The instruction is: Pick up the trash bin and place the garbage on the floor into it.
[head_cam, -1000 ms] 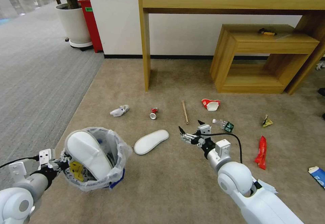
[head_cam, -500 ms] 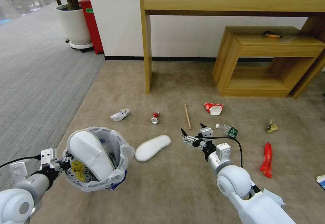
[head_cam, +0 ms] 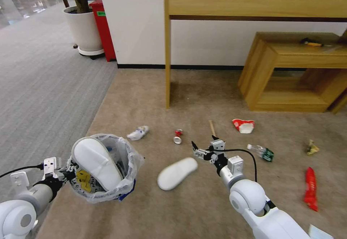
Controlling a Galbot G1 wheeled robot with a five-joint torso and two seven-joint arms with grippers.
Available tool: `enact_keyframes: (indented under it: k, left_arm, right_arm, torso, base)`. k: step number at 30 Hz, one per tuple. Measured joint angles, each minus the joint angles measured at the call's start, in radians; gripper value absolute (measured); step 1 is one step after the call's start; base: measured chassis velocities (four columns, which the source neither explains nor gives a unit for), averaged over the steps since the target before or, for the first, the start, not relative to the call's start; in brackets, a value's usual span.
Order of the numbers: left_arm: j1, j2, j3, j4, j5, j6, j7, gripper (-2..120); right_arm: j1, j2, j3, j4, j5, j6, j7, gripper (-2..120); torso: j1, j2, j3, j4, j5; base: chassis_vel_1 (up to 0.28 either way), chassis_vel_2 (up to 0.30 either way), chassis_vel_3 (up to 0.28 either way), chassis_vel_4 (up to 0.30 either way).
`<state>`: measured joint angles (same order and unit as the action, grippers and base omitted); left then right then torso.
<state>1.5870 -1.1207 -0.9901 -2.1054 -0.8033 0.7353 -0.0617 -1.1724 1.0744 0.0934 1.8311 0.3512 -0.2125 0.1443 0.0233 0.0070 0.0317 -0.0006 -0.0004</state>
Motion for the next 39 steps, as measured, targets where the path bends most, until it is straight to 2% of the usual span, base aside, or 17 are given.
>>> enact_keyframes:
  k: [3,4,7,12,14,20,22,26,34,39]
  left_arm:
    - [-0.001,0.005,-0.018,0.023,-0.001,0.0,0.007,0]
    - [-0.001,0.005,-0.018,0.023,-0.001,0.0,0.007,0]
    - [0.002,0.006,-0.036,0.039,-0.007,0.0,0.019,0]
    - [0.017,0.008,-0.06,0.05,-0.013,0.0,0.041,0]
    - [0.031,0.01,-0.084,0.06,-0.013,0.0,0.068,0]
    - [0.05,0.012,-0.128,0.097,-0.009,0.0,0.1,0]
    - [0.055,0.015,-0.152,0.124,-0.009,0.0,0.114,0]
    - [0.056,0.022,-0.179,0.157,-0.01,0.0,0.129,0]
    - [0.036,0.024,-0.18,0.166,-0.018,0.0,0.131,0]
    - [0.031,0.023,-0.171,0.158,-0.017,0.0,0.129,0]
  right_arm:
    - [0.056,-0.011,-0.056,-0.109,-0.069,0.01,-0.029,100]
    - [0.056,-0.011,-0.056,-0.109,-0.069,0.01,-0.029,100]
    - [0.136,-0.036,-0.126,-0.241,-0.163,0.024,-0.082,100]
    - [0.191,-0.077,-0.202,-0.328,-0.236,0.029,-0.136,100]
    - [0.207,-0.098,-0.235,-0.361,-0.278,0.035,-0.17,100]
    - [0.212,-0.101,-0.261,-0.421,-0.367,0.074,-0.203,100]
    - [0.217,-0.091,-0.276,-0.465,-0.436,0.107,-0.206,100]
    - [0.22,-0.089,-0.296,-0.492,-0.472,0.109,-0.208,100]
    - [0.22,-0.079,-0.301,-0.548,-0.534,0.104,-0.208,100]
    - [0.237,-0.047,-0.295,-0.619,-0.568,0.12,-0.204,100]
  torso:
    - [0.0,0.0,0.0,0.0006,-0.0001]
    - [0.0,0.0,0.0,0.0006,-0.0001]
    - [0.0,0.0,0.0,-0.0001,0.0003]
    - [0.0,0.0,0.0,-0.0006,0.0003]
    - [0.0,0.0,0.0,-0.0005,0.0003]
    - [0.0,0.0,0.0,0.0001,0.0001]
    - [0.0,0.0,0.0,-0.0001,0.0001]
    - [0.0,0.0,0.0,0.0,0.0001]
    - [0.0,0.0,0.0,-0.0005,0.0001]
    - [0.0,0.0,0.0,-0.0002,0.0001]
  base:
    - [0.089,0.22,-0.073,-0.197]
    - [0.048,0.155,-0.052,-0.103]
    - [0.008,-0.009,-0.008,-0.016]
    - [-0.03,-0.067,0.018,0.054]
    - [-0.014,-0.03,0.009,0.02]
    - [0.0,0.0,0.0,0.0]
    - [0.0,0.0,0.0,0.0]
    - [0.0,0.0,0.0,0.0]
    - [0.0,0.0,0.0,0.0]
    - [0.0,0.0,0.0,0.0]
